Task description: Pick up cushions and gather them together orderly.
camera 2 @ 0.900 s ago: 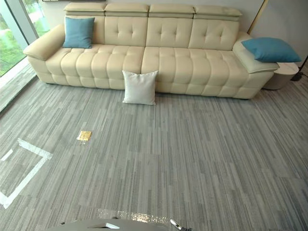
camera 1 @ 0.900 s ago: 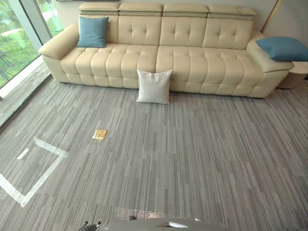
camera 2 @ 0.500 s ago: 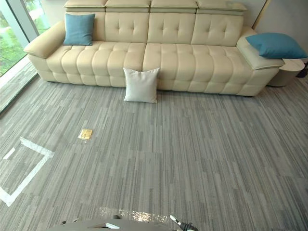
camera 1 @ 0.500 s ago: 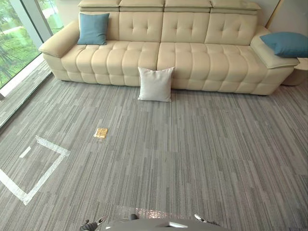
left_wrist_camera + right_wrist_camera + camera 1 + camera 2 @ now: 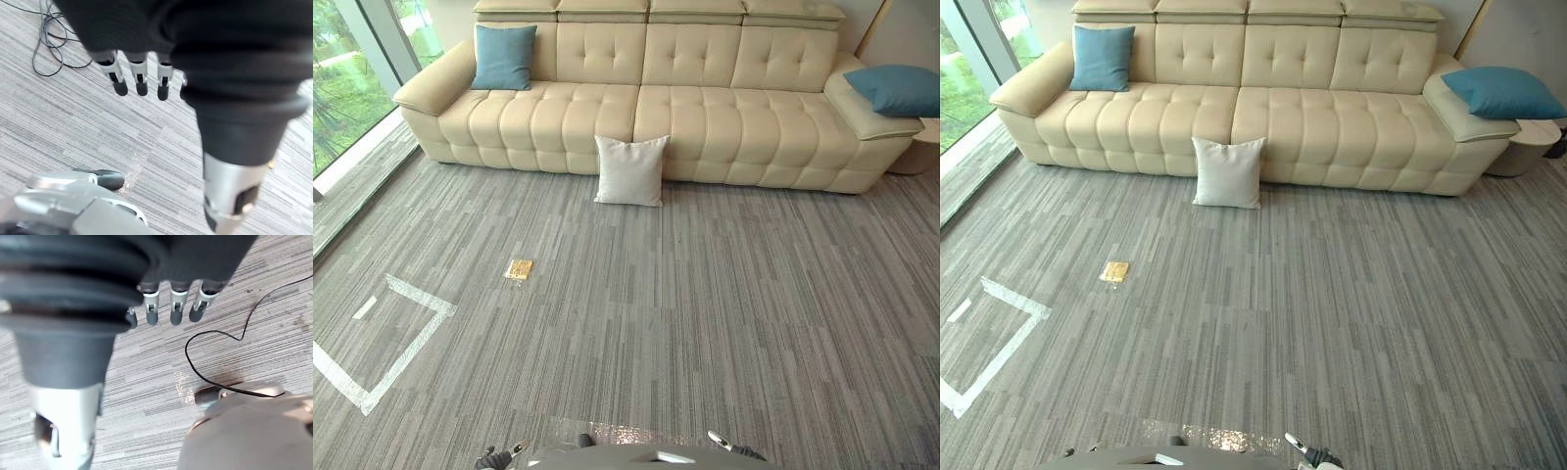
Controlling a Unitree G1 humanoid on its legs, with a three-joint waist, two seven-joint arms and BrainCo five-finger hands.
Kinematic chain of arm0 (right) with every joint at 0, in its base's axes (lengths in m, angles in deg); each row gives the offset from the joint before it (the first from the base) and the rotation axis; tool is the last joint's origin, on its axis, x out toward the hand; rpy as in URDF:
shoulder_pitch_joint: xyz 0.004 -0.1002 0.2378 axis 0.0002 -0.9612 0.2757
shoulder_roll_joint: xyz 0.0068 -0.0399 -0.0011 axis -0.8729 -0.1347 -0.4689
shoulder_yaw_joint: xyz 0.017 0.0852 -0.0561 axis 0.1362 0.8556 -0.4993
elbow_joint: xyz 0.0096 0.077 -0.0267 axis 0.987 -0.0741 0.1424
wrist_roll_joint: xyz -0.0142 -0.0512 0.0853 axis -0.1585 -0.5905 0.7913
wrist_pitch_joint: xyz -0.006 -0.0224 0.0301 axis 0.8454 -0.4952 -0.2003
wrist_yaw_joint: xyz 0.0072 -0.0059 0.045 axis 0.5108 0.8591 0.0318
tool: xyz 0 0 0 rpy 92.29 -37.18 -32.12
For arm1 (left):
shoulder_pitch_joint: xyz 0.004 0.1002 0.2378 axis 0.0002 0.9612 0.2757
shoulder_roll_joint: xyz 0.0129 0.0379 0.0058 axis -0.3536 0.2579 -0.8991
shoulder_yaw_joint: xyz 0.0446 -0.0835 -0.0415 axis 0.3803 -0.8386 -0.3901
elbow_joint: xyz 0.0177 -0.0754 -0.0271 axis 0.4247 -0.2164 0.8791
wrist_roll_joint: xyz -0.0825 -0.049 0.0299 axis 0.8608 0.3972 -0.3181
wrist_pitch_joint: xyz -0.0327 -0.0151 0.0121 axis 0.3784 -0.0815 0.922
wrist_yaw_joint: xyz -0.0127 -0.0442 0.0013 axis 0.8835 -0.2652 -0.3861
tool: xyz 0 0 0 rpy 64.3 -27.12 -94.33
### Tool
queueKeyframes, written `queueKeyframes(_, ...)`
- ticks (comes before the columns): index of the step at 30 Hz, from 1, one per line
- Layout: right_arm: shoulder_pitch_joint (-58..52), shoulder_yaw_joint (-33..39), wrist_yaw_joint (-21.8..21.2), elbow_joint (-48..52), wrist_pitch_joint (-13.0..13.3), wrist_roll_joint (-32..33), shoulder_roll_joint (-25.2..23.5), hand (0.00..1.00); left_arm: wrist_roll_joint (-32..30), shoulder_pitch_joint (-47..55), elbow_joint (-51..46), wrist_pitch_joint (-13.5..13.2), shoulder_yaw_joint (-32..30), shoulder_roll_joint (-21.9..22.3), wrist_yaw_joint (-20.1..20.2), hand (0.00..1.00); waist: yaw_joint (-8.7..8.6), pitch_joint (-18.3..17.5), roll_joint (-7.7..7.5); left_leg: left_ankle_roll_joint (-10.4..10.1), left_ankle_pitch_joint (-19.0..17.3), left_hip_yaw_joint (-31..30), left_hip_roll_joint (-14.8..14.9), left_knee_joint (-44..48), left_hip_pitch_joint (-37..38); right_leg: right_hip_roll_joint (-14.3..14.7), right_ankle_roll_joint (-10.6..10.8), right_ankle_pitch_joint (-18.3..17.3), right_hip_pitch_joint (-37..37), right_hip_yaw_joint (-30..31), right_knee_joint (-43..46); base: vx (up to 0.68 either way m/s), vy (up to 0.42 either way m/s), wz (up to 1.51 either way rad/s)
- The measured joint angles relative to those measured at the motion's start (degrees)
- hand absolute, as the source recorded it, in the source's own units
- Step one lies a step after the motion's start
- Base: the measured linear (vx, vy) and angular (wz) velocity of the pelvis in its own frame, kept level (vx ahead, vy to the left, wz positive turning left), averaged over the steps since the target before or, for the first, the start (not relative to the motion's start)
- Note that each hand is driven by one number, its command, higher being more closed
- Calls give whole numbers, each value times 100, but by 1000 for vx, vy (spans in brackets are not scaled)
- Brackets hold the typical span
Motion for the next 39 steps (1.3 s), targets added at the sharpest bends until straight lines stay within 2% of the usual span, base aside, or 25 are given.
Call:
queueKeyframes(17,1,189,140,25,5,305,-55,0,7,-129,-9,0,6,-8,-3,0,2,139,-23,-50,-36,5,19,1,-140,14,-12,-14,-121,-14,10,-2,-1,0)
queueKeyframes(21,-4,240,217,71,48,735,-118,0,8,-203,-19,7,-2,-33,-10,0,4,197,-40,-69,-48,28,49,43,-253,27,-40,-130,-291,-9,232,30,-29,0)
queueKeyframes(22,-4,263,231,88,65,896,-164,0,9,-232,-31,7,-23,-51,-12,0,1,220,-80,-92,-134,30,65,199,-330,13,-46,-211,-360,-18,373,65,-44,1)
queueKeyframes(24,0,412,254,198,118,1085,-277,0,15,-333,-98,7,-59,-68,-19,0,14,336,-131,-105,-555,134,186,1119,-671,-20,-69,-322,-402,-55,590,49,-59,9)
queueKeyframes(26,-29,444,255,309,174,1331,-327,0,19,-430,-242,13,-186,-21,-22,0,-14,405,-107,-122,-1008,341,476,2658,-1337,-11,-111,-605,-504,-199,932,-36,-63,22)
queueKeyframes(28,0,435,255,307,206,1541,-327,0,23,-521,-262,12,-238,-14,-24,0,-4,443,-80,-147,-1037,335,640,3655,-1783,-22,-135,-790,-537,-262,1151,-12,-22,19)
queueKeyframes(29,23,421,262,309,221,1629,-324,0,65,-565,-306,11,-246,6,-26,0,3,464,-48,-198,-996,325,725,4148,-2002,-29,-214,-920,-508,-253,1218,36,17,15)
queueKeyframes(30,75,409,267,318,229,1658,-324,0,97,-574,-313,9,-280,14,-28,0,-2,500,-66,-221,-940,324,780,4444,-2189,-47,-243,-946,-463,-261,1213,67,69,10)
queueKeyframes(31,137,351,301,339,254,1709,-321,0,192,-569,-347,11,-281,36,-33,0,1,521,-54,-138,-1186,352,875,4676,-2452,-68,-259,-984,-415,-275,1199,107,92,10)
queueKeyframes(33,220,350,384,345,257,1747,-367,0,299,-564,-358,8,-275,65,-43,0,57,538,-25,-139,-1320,411,971,4071,-2708,-213,-198,-1099,-309,-203,1193,162,142,0)
queueKeyframes(34,229,347,386,347,259,1750,-369,0,300,-558,-358,6,-275,64,-51,0,84,541,-35,-162,-1293,434,969,3845,-2758,-281,-166,-1141,-271,-155,1190,283,251,-20)
queueKeyframes(35,250,345,398,350,261,1744,-363,0,314,-520,-359,2,-277,90,-107,0,143,544,-36,-288,-1014,439,965,3138,-2862,-463,-14,-1274,-182,-52,1170,262,245,-28)
queueKeyframes(37,278,330,405,356,260,1741,-341,0,353,-426,-366,-5,-288,137,-149,0,174,535,-18,-402,-761,335,984,2575,-2874,-552,100,-1395,-121,128,1152,272,304,-50)
queueKeyframes(38,288,291,415,415,261,1740,-324,0,440,-321,-360,-10,-413,223,-162,0,190,505,23,-506,-363,294,1106,2401,-2888,-590,191,-1501,-27,342,1049,410,471,-73)
queueKeyframes(39,299,236,426,437,262,1739,-363,0,498,-299,-356,-4,-529,223,-161,0,207,470,-42,-326,-127,363,1055,2621,-2926,-709,155,-1581,36,532,923,544,545,-89)
